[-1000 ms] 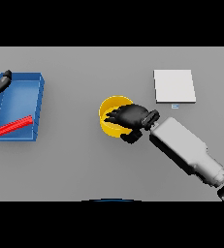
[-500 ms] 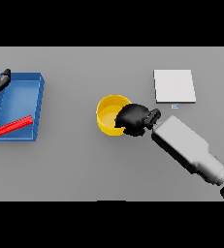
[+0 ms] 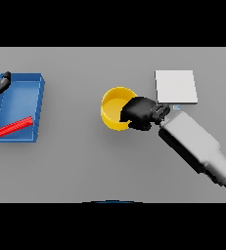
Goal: Pick up the red beaker and tilt it to pour out 1 green nut into yellow bowl. Pick up the yellow bowl and place it on the metallic measuring scale.
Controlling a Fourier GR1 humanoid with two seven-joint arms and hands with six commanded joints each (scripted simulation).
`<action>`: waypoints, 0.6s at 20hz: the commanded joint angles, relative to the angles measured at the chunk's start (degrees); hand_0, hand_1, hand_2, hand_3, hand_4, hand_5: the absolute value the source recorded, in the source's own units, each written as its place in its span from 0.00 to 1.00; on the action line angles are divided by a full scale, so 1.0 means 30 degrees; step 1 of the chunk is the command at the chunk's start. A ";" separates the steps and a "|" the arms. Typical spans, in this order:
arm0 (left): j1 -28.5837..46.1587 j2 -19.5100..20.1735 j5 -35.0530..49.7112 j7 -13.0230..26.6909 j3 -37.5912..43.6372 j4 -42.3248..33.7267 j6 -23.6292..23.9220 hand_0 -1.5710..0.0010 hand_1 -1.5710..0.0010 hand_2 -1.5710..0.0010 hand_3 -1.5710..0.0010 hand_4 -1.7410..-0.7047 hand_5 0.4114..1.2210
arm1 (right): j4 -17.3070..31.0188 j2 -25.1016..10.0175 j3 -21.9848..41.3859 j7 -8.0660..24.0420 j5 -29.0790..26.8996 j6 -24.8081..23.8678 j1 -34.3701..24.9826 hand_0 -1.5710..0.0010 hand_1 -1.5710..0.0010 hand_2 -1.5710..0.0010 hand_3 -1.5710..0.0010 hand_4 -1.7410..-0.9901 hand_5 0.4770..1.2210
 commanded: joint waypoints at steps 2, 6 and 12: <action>-0.0111 -0.0093 -0.0083 0.0186 -0.0068 0.0213 -0.0064 1.00 1.00 1.00 1.00 0.98 0.35 | -0.1076 -0.0487 -0.0543 0.0426 -0.0438 0.0719 0.0122 0.01 0.01 0.10 0.20 0.01 1.00; -0.0352 -0.0140 -0.0235 0.0275 -0.0116 0.0272 -0.0030 1.00 1.00 1.00 1.00 0.99 0.34 | -0.2469 -0.1441 -0.1516 0.1217 -0.0513 0.0775 0.0244 0.00 0.00 0.07 0.25 0.00 1.00; -0.0224 0.0037 -0.0186 0.0497 -0.0106 -0.0286 0.0227 1.00 1.00 1.00 1.00 0.98 0.35 | -0.2786 -0.2818 -0.2410 0.1088 -0.0357 0.0089 0.0665 0.00 0.00 0.04 0.26 0.00 1.00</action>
